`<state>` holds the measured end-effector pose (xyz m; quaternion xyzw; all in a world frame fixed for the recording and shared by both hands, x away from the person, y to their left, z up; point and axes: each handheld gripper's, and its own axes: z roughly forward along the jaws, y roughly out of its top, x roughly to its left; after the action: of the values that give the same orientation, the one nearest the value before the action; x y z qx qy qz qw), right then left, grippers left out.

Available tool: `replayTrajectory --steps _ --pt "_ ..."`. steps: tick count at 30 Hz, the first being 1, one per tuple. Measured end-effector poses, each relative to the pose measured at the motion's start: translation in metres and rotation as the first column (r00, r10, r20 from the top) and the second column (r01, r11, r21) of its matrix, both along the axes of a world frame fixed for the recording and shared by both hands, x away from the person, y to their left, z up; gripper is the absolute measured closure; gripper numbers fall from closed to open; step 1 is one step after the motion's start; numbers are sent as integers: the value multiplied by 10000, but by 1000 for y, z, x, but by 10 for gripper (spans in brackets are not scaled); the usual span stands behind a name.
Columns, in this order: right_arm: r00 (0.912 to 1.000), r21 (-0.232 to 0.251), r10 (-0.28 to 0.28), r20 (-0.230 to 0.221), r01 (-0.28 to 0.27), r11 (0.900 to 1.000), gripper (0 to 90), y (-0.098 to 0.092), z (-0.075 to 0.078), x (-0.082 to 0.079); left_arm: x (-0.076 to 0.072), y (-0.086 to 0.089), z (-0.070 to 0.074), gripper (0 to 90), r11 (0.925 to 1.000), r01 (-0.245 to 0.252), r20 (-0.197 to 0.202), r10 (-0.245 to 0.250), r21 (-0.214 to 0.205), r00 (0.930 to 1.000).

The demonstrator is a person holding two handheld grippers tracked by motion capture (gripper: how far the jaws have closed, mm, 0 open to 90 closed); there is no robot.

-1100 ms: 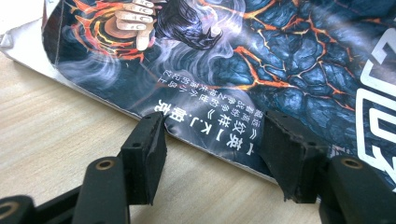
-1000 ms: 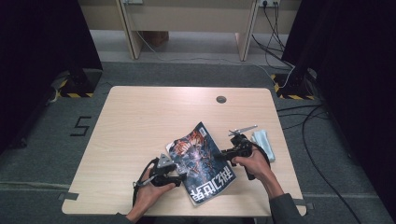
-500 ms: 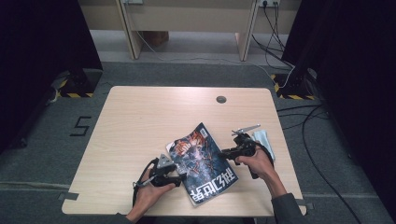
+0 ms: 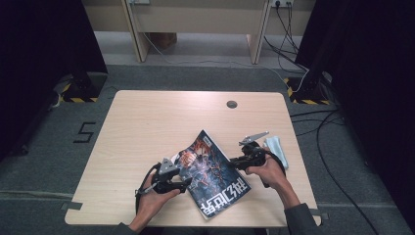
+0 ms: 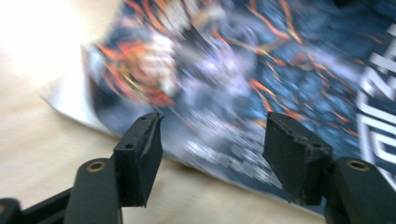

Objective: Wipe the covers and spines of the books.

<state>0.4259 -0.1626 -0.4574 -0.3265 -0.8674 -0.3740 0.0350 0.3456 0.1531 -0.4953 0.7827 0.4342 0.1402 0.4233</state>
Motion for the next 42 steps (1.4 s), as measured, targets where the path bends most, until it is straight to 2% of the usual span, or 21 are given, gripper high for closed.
replayTrajectory --steps 3,8,10,23,32,37,39,42 --pt "9992 -43 372 159 -371 9993 796 2 2 -4 4 9 2 326 9993 -272 15 272 -240 9996" --pt "9954 -127 908 292 -904 9958 802 7 5 -7 13 20 1 302 9984 -443 1 444 -362 9990" --pt "9937 -120 1086 260 -1083 9940 803 8 5 -8 17 22 1 286 9980 -331 -4 332 -540 9994" --pt "9752 -46 2191 316 -2191 9757 814 22 7 -17 28 28 1 259 9984 81 247 -67 -565 9997" --pt "9672 21 2530 214 -2531 9674 819 26 6 -19 32 25 -2 266 9956 551 290 -530 -758 9982" --pt "9635 56 2668 207 -2670 9637 820 27 6 -19 35 22 -2 267 9918 962 323 -938 -842 9951" --pt "9594 136 2812 220 -2815 9595 820 28 6 -19 38 22 -3 256 9898 1104 354 -1076 -905 9936" --pt "9594 150 2814 169 -2816 9594 819 28 6 -19 40 21 -4 241 9869 1323 356 -1295 -926 9909"
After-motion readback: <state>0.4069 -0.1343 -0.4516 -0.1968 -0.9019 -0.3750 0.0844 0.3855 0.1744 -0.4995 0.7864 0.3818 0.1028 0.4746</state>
